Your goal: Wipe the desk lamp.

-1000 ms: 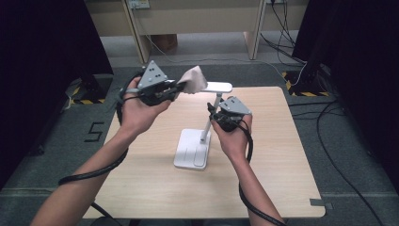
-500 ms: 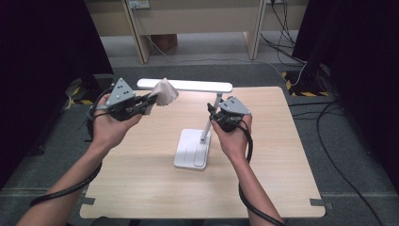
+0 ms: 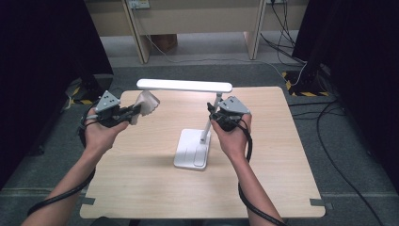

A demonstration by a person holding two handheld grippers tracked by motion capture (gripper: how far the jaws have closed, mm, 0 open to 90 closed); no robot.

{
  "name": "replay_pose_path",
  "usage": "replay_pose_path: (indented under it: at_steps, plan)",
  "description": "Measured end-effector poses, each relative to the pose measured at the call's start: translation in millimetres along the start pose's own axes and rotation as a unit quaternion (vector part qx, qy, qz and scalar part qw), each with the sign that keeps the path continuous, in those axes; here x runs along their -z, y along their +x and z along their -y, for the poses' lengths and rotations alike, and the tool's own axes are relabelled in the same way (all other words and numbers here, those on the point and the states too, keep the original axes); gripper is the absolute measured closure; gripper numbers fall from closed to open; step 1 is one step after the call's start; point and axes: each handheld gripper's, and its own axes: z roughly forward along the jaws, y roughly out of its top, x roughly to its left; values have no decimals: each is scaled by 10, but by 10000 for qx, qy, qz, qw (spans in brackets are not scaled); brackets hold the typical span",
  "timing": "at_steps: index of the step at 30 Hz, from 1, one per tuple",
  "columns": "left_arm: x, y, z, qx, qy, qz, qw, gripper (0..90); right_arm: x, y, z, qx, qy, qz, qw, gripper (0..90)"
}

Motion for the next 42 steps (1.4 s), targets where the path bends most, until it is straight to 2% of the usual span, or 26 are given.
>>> replay_pose_path:
  at_steps: [4, 9, 12, 16, 21, 29, 42]
  plan:
    - [-21, 18, -76, 94, -80, -31, 9999, 849, -3, 1, 14, 9, -2, 8, 10000, 576]
    - [-36, -50, -161, 49, -175, 40, 9998, 849, -8, 4, 22, 37, 27, 18, 10000, 579]
    - [-28, -50, -200, 96, -236, -4, 9997, 849, -9, 5, 22, 27, 65, 10, 10000, 579]
    - [-21, -15, -233, 161, -224, -52, 9996, 850, -9, 1, 19, 90, 59, 17, 9999, 580]
    - [-22, -18, -257, 136, -222, -52, 9996, 849, -13, 8, 17, 115, 54, 58, 9999, 581]
    - [-42, -77, -311, 69, -213, -34, 9997, 849, -16, 32, 10, 168, 86, 99, 9998, 580]
    - [-93, -160, -334, 126, -240, -39, 9996, 849, -15, 30, 9, 243, 97, 121, 9996, 578]
